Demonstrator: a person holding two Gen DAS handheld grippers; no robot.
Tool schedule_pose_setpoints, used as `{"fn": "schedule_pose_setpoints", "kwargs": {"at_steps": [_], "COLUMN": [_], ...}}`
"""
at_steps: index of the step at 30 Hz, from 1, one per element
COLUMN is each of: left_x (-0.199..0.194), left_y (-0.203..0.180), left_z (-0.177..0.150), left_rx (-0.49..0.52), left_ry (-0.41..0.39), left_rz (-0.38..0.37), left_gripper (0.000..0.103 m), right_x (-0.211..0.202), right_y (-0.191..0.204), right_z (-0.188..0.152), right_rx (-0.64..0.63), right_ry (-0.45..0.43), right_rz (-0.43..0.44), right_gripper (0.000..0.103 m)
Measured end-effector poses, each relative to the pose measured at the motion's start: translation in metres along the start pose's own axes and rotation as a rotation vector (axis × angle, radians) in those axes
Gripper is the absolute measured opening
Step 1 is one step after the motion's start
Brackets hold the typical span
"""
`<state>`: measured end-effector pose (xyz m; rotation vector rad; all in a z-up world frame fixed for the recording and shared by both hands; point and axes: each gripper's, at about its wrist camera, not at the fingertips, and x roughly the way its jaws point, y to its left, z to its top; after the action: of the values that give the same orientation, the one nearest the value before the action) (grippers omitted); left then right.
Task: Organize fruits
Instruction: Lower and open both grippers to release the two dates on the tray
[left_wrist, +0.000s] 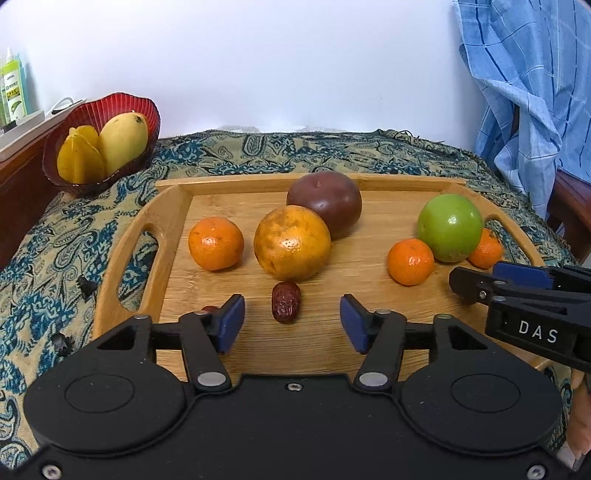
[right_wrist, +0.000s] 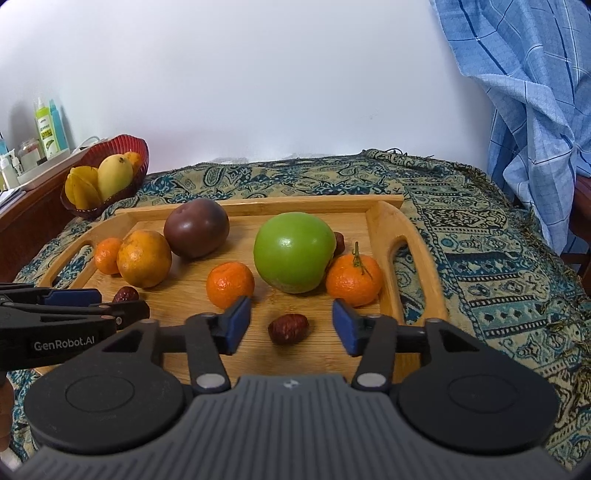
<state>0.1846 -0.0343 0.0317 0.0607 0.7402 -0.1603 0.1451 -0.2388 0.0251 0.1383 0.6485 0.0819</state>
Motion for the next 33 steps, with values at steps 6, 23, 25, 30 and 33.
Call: {"fn": "schedule_pose_setpoints", "kwargs": {"at_steps": [6,23,25,30,33], "left_x": [-0.01,-0.042,-0.045,-0.051,-0.056], "left_y": [0.0,0.002,0.003,0.005,0.006], "left_z": [0.0,-0.009,-0.01,-0.013,-0.015], "left_rx": [0.005,0.012,0.011,-0.006,-0.016], "left_ry": [-0.009,-0.038,-0.043,-0.034,-0.027], "left_rz": [0.014,0.028,0.029,0.021,0.016], "left_gripper": [0.074,0.095,0.095,0.096,0.096], "right_x": [-0.009,-0.033,-0.035,-0.041,-0.043], "right_y": [-0.004,-0.007,-0.004,0.0,0.001], "right_z": [0.0,-0.008,-0.01,-0.013,-0.014], "right_rx": [0.009,0.024,0.015,0.001,0.002], "right_ry": [-0.019,-0.054,-0.057,-0.068,-0.071], "right_rz": [0.0,0.013,0.017,0.021,0.023], "right_gripper": [0.079,0.087,0.087,0.087,0.087]}}
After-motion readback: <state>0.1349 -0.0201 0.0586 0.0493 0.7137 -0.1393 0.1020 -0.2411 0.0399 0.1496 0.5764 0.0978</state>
